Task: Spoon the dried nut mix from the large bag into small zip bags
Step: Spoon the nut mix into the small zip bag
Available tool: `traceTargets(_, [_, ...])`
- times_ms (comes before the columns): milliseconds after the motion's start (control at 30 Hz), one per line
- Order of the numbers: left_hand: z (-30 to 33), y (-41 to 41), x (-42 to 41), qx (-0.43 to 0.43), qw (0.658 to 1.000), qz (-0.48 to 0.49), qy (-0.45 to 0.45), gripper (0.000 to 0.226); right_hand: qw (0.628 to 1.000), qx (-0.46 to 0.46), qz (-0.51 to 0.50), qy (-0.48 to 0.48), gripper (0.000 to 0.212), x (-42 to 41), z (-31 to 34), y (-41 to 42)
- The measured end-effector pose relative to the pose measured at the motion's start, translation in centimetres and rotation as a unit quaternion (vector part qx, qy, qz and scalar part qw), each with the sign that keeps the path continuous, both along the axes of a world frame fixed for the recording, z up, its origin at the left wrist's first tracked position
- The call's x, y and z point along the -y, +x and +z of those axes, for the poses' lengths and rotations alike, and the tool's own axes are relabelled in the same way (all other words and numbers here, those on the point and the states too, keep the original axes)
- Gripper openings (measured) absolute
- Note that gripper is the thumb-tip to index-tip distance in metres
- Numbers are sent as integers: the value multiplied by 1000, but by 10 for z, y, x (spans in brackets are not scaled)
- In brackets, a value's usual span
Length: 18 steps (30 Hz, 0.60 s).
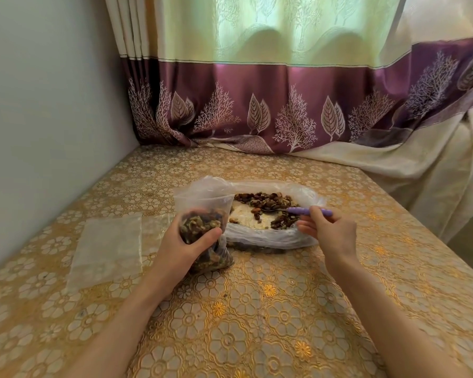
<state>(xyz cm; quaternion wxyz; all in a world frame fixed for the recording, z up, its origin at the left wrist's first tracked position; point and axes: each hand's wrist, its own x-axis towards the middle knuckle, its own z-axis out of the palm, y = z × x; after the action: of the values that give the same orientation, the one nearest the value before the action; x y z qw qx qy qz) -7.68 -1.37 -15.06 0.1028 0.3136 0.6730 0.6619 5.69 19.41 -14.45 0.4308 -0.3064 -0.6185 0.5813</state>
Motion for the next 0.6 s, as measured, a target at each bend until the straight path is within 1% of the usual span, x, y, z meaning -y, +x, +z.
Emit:
traceTargets(100, [0, 0, 1, 1, 1000, 1, 2, 43, 999, -24, 18, -28, 28, 1, 3, 3])
traceTargets(200, [0, 0, 1, -2, 1000, -5, -6, 44, 998, -46, 29, -31, 29, 7, 10, 7])
traceTargets(333, [0, 0, 1, 3, 1000, -7, -3, 44, 995, -79, 41, -37, 43, 18, 27, 11])
traceTargets(367, [0, 0, 1, 5, 1000, -7, -3, 44, 995, -88, 41, -37, 40, 20, 32, 12])
traceTargets(467, [0, -1, 1, 10, 1000, -7, -7, 44, 992, -117, 38, -38, 21, 27, 48, 14])
traceTargets(600, [-1, -1, 1, 17, 1000, -3, -13, 47, 987, -142, 77, -15, 21, 39, 69, 17])
